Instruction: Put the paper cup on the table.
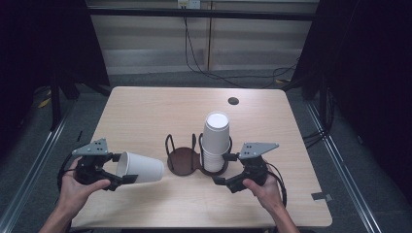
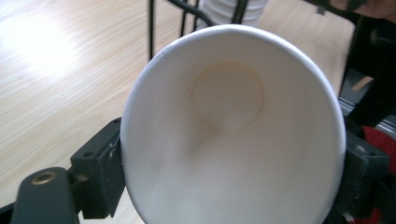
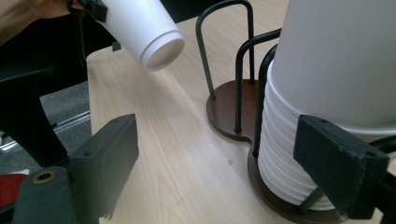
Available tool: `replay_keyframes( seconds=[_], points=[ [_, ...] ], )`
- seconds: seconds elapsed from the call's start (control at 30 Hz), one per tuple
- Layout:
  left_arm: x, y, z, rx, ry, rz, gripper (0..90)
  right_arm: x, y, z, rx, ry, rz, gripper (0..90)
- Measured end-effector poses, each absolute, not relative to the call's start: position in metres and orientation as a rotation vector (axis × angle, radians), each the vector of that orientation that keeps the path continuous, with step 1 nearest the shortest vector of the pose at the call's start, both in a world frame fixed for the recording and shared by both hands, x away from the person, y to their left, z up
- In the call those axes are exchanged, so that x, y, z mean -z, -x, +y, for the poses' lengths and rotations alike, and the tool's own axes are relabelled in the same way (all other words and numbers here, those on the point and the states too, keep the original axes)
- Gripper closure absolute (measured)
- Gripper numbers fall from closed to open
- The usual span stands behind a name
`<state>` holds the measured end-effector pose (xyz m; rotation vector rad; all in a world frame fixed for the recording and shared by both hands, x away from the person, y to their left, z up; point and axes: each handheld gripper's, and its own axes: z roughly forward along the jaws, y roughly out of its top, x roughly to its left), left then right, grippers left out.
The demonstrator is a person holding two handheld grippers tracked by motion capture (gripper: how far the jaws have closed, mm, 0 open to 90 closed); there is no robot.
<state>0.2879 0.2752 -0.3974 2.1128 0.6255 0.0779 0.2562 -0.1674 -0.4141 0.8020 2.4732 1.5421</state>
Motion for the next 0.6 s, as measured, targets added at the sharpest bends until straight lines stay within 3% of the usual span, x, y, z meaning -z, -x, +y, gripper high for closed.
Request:
replay_keyframes(
  seconds=[0.6],
  points=[
    [0.384, -0.311, 0.297, -0.217, -2.217, 0.744, 14.5, 0.415, -0.257, -0.165, -1.526, -0.788, 2.487, 14.2]
  ],
)
